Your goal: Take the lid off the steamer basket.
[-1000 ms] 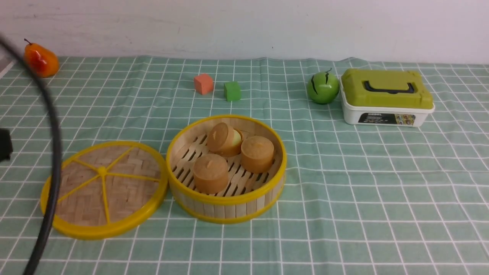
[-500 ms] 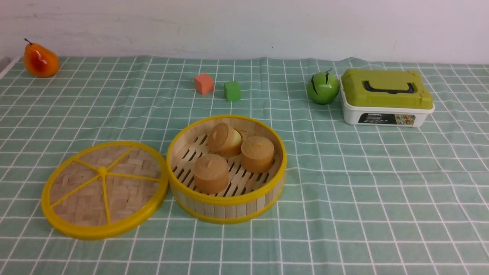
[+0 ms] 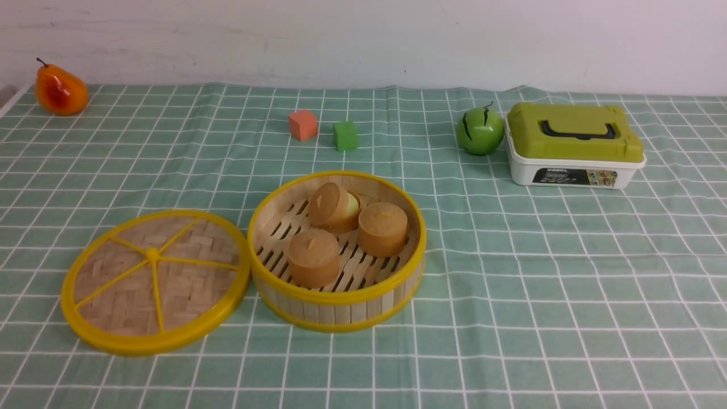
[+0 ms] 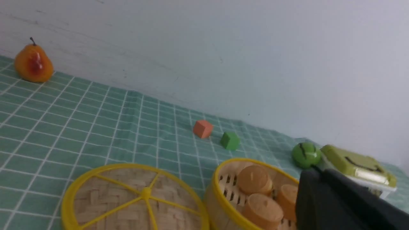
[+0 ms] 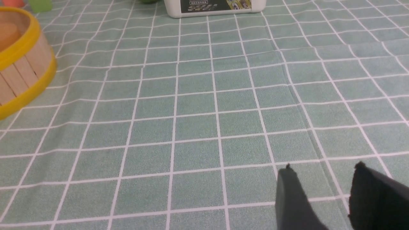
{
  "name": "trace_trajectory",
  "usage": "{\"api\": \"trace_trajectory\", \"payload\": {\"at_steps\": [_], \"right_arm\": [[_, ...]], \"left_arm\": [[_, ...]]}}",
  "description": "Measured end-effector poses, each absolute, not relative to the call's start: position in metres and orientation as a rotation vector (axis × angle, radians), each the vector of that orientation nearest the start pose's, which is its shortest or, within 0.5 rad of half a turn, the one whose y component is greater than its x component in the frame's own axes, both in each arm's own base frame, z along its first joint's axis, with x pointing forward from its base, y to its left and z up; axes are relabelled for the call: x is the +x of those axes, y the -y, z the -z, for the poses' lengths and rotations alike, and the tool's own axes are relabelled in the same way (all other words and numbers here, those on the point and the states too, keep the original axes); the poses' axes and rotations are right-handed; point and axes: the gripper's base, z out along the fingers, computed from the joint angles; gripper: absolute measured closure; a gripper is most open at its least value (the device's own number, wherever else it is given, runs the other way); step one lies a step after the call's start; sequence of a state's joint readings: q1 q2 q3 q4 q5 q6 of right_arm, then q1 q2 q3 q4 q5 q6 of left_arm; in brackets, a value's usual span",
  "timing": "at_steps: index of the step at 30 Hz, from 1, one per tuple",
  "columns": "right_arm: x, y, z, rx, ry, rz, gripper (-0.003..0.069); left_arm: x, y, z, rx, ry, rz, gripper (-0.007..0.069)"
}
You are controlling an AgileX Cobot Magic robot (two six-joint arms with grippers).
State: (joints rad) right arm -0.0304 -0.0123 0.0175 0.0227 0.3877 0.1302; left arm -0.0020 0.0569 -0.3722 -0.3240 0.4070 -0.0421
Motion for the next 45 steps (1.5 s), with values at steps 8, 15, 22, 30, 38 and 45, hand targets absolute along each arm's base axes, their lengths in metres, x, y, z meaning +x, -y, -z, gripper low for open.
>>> {"api": "trace_trajectory", "payload": {"at_steps": [8, 15, 22, 30, 38, 45], "right_arm": [[0.052, 0.001, -0.173, 0.164, -1.870, -0.091, 0.0418], [0.052, 0.001, -0.173, 0.164, -1.870, -0.091, 0.0418], [0.052, 0.001, -0.173, 0.164, -1.870, -0.091, 0.0418], [0.052, 0.001, -0.173, 0.164, -1.870, -0.091, 0.0418], [0.052, 0.001, -0.173, 0.164, -1.870, -0.091, 0.0418], [0.052, 0.001, -0.173, 0.164, -1.870, -0.091, 0.0418]], "left_arm": [[0.046, 0.006, -0.245, -0.094, -1.773, 0.180, 0.0637], [0.056, 0.002, -0.196, -0.176, -1.781, 0.179, 0.0637], [0.053, 0.000, -0.174, -0.245, -1.830, 0.192, 0.0634], [0.052, 0.002, -0.169, -0.202, -1.882, 0.214, 0.0633], [0.052, 0.003, -0.169, -0.211, -1.882, 0.232, 0.0625], [0.052, 0.004, -0.169, -0.223, -1.881, 0.251, 0.0620]]}}
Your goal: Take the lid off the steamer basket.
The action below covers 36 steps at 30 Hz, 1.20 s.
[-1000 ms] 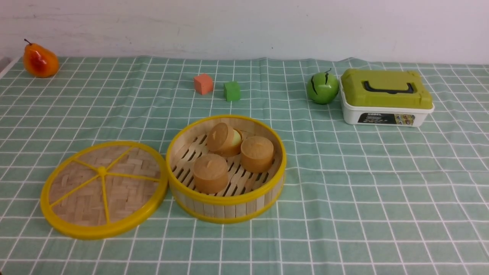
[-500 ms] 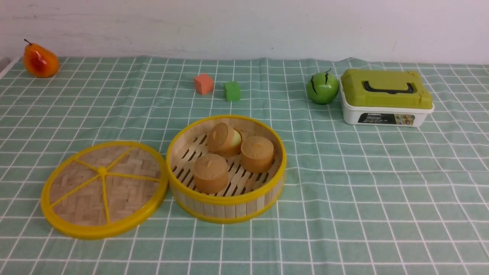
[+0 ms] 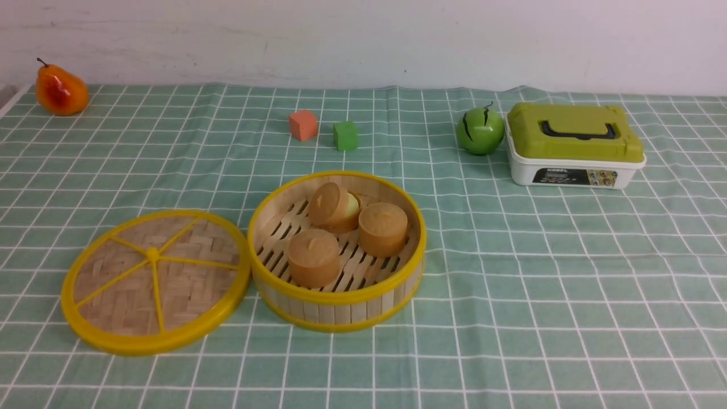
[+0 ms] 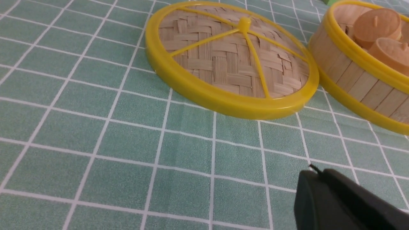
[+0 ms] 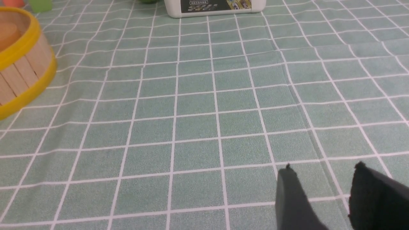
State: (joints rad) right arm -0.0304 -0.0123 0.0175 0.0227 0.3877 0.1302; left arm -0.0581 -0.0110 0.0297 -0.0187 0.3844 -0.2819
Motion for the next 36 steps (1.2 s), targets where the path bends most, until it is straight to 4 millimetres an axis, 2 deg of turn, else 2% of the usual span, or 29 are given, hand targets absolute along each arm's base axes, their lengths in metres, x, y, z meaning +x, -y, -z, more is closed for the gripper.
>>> {"api": "trace_trajectory", "payload": {"at_steps": [36], "right_arm": [[0.0520, 0.0008, -0.1731, 0.164, -1.870, -0.091, 0.0418]], "left_arm": [[0.0522, 0.0038, -0.1692, -0.225, -1.881, 0.254, 0.0585]]}}
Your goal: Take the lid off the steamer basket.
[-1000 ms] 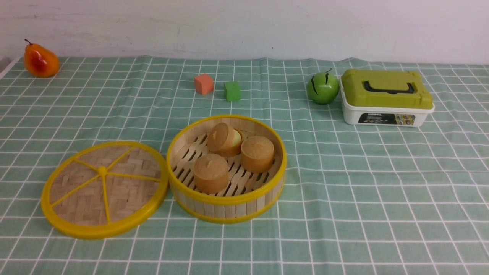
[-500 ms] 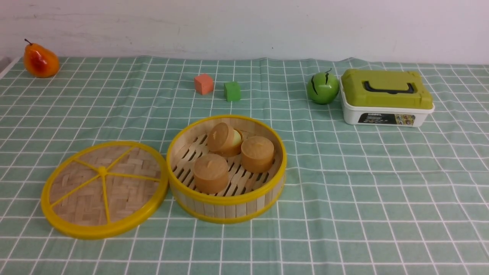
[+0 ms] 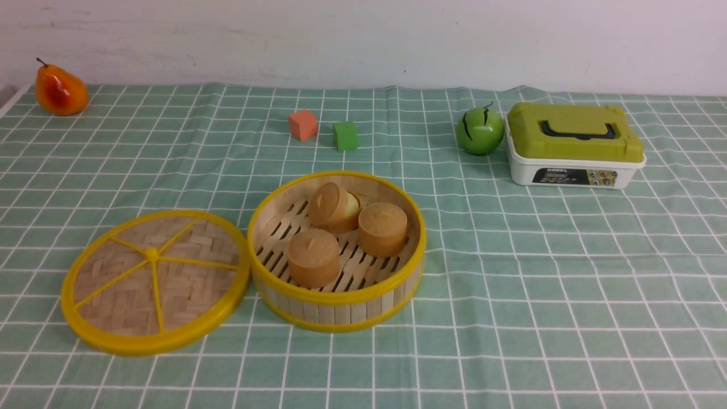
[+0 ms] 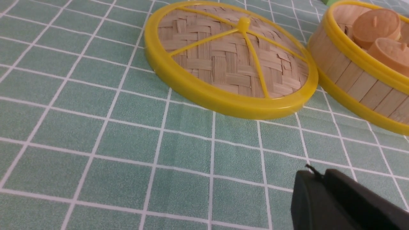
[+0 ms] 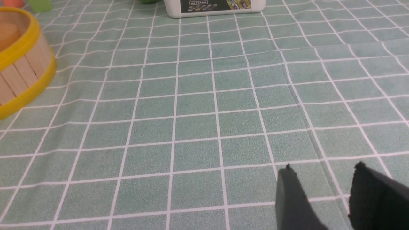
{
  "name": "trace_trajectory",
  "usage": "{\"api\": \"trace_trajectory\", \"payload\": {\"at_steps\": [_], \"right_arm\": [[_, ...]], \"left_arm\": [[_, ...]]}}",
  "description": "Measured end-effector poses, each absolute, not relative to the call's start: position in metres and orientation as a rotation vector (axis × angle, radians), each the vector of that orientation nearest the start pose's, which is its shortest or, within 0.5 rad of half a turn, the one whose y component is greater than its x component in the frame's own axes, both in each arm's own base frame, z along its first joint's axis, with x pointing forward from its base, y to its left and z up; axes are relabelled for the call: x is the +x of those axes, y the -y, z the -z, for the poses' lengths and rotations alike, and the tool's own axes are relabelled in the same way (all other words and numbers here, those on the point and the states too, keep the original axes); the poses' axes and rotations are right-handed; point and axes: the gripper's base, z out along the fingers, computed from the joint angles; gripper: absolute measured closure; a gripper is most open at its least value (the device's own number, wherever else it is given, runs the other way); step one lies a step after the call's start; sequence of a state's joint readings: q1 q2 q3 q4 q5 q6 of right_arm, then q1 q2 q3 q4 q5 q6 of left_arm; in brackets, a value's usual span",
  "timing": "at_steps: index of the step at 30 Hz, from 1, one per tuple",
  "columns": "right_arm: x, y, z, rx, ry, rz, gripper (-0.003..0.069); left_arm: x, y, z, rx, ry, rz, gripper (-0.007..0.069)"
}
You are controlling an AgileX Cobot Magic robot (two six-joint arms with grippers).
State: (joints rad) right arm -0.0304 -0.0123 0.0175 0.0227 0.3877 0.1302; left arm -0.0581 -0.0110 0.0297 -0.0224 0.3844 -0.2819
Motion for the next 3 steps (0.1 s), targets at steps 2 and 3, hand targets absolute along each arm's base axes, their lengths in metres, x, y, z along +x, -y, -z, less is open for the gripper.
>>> {"api": "trace_trajectory", "payload": {"at_steps": [2, 3], "right_arm": [[0.0520, 0.0008, -0.1731, 0.164, -1.870, -0.091, 0.0418], [0.0520, 0.0008, -0.1731, 0.164, -1.870, -0.091, 0.0418]], "left_arm": [[0.0522, 0.0038, -0.1692, -0.225, -1.881, 0.254, 0.0582], [0.0522, 0.0038, -0.1692, -0.225, -1.881, 0.254, 0.0580]]}}
